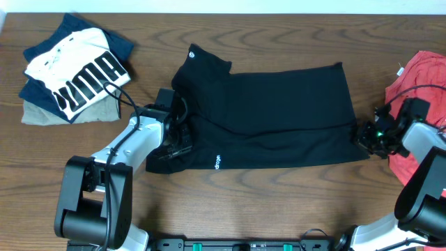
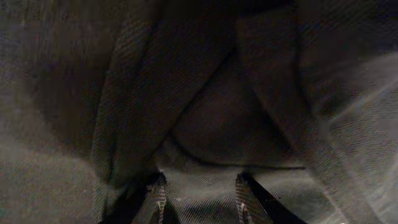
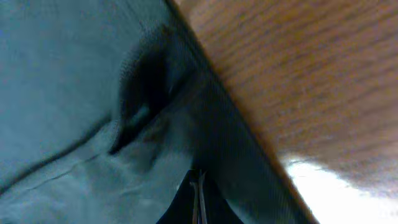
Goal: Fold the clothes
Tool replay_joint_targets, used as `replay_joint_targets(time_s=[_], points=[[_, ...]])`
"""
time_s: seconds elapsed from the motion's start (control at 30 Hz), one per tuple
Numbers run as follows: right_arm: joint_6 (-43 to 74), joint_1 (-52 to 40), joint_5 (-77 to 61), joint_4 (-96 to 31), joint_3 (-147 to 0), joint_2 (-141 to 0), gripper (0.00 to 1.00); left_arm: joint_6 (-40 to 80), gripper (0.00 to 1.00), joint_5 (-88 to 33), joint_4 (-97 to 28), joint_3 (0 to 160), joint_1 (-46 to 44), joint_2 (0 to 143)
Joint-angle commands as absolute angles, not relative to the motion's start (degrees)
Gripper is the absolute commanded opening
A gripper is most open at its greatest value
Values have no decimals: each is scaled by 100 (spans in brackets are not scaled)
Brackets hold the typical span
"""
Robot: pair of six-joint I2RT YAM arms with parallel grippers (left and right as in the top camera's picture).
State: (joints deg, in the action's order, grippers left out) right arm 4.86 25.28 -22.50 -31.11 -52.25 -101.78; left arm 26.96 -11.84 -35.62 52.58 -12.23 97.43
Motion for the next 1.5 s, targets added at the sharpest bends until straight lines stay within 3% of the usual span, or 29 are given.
replay_joint_targets(time_s=[0.0,0.33,0.57,0.77,0.83,0.87,0.9,0.97,1.03,1.17,1.27,1.47], points=[[314,2451,-1940,-2845,-4792,-10149,1,2823,40,-1066,-3638,5059,-1229,9808],[1601,2762,309,-3804,-4493,-10147,1,3194,39,-1070,-3983,4517,-1181,9804],[1627,3000,252,-4104,-4501,-10097,1,3199,38,-1070,-4458,4442,-1181,9625],[1424,2993,-611,-4200,-4696,-9308,2,3070,39,-1066,-4539,4687,-1181,8722],[1199,2993,-1151,-4202,-4862,-8912,9,2788,43,-1052,-4525,4925,-1181,8344],[1059,2987,-1446,-4195,-4963,-8705,15,2626,53,-1015,-4499,5059,-1181,8206],[934,2965,-1686,-4204,-5068,-8508,22,2460,70,-941,-4469,5236,-1181,8077],[720,2882,-2005,-4298,-5262,-8152,34,2193,83,-814,-4383,5607,-1181,7968],[611,2775,-2224,-4372,-5371,-7872,41,1857,89,-788,-4222,6018,-1179,8025],[589,2482,-2578,-4442,-5380,-7443,79,1485,94,-790,-3774,6676,-1111,8506],[591,2300,-2641,-4571,-5380,-7378,84,1374,94,-998,-3435,7129,-928,9107],[589,1925,-2635,-4759,-5378,-7389,82,1072,94,-1634,-2587,7642,-672,10361]])
